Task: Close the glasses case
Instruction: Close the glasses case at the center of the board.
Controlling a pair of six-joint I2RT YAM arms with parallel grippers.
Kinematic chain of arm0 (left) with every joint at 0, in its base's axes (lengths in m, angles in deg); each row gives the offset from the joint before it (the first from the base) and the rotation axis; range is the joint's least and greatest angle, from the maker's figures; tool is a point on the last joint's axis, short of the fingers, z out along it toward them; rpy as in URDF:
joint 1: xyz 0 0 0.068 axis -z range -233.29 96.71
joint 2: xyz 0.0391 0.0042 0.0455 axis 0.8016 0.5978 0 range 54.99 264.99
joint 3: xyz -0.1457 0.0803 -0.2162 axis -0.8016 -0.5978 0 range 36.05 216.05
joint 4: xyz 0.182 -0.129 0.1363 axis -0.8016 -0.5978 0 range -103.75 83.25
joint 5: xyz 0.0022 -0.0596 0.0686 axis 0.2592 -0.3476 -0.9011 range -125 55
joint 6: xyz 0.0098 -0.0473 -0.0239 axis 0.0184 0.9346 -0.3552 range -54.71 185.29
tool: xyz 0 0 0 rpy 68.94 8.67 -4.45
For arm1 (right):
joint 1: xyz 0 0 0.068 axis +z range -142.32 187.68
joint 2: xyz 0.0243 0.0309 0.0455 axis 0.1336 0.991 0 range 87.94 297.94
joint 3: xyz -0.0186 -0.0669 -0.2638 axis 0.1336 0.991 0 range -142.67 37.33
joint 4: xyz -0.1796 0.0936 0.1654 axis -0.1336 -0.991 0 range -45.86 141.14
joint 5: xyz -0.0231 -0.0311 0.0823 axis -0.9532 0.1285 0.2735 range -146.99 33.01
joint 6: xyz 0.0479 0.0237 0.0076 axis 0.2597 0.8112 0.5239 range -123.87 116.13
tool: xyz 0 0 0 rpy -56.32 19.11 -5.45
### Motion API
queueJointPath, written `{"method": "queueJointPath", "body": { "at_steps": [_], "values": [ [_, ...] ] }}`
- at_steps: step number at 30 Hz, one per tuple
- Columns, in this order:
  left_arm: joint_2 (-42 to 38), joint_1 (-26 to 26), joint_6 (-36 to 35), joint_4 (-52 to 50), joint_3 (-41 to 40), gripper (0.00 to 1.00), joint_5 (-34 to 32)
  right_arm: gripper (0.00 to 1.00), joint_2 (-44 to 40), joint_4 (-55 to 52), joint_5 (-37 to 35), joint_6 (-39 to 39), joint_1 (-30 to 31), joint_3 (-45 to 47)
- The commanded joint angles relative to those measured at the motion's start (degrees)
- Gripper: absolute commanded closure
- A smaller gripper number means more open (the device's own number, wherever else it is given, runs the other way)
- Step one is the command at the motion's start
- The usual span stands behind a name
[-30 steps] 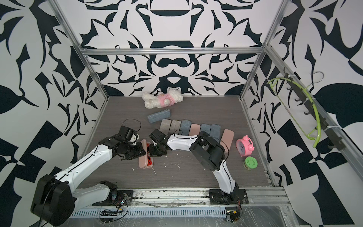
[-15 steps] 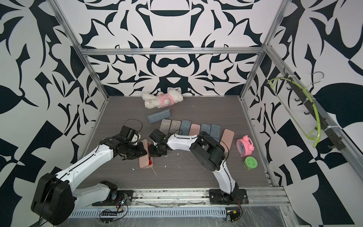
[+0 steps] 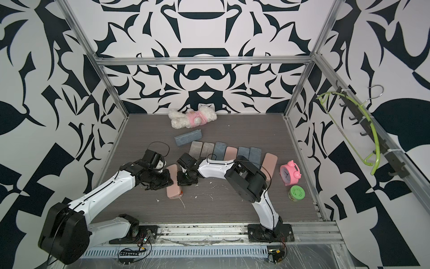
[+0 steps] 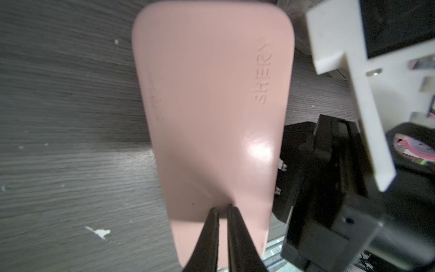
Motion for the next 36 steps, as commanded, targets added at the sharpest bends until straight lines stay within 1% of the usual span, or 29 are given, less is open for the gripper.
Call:
{"method": "queueJointPath", "body": {
  "at_steps": [1,8,12,15,16,17,19,20,21,24,25,26,31,36],
  "values": [
    [0.9,0.2,0.0,-2.0,-1.5,0.86,-0.6,0.95,-0.9,0.3,0.1,0.3,0.6,0.8],
    [3.2,0.1,-0.5,-1.3,-2.2,0.86,-0.2,0.95,-1.1,-0.2,0.2,0.1,0.6,0.6],
    [1.9,0.1,0.0,-1.6,-1.7,0.84,-1.4,0.95,-1.2,-0.4,0.1,-0.1,0.6,0.4],
    [-0.1,0.1,1.5,-1.3,-1.0,0.75,-1.6,0.95,-1.2,-0.7,0.2,-0.2,0.6,0.1],
    [-0.9,0.1,2.0,-1.0,-0.8,0.68,-1.7,0.95,-1.2,-0.9,0.1,-0.2,0.6,0.0],
    [-1.6,0.1,2.6,-0.7,-0.7,0.59,-2.0,0.95,-1.1,-0.9,0.1,-0.2,0.7,-0.1],
    [-2.2,-0.1,3.3,-0.4,-0.2,0.46,-2.0,0.95,-1.0,-0.8,0.1,-0.3,0.8,-0.3],
    [-2.2,-0.4,3.3,-0.7,0.1,0.37,-2.1,0.95,-0.9,-0.9,0.1,-0.3,0.8,-0.3],
    [-1.9,-0.6,3.2,-0.9,0.5,0.3,-2.2,0.95,-0.9,-0.9,0.0,-0.3,0.9,-0.3],
    [-0.9,-1.2,3.2,-1.3,0.9,0.18,-2.8,0.95,-0.9,-0.9,-0.4,-0.3,1.0,-0.2],
    [-0.6,-1.3,3.2,-1.1,0.9,0.16,-2.7,0.95,-0.9,-0.9,-0.4,-0.3,1.0,-0.2],
    [-0.3,-1.4,3.3,-1.1,1.1,0.09,-2.7,0.95,-0.9,-0.8,-0.5,-0.3,1.1,-0.3],
    [2.0,-1.4,3.4,0.6,1.7,0.01,-2.0,0.95,-0.6,-0.6,-0.5,-0.1,1.4,-0.4],
    [5.8,-1.6,3.2,1.4,2.2,0.0,-2.7,0.95,-0.7,-0.5,-0.5,-0.1,1.7,-0.2]
  ]
}}
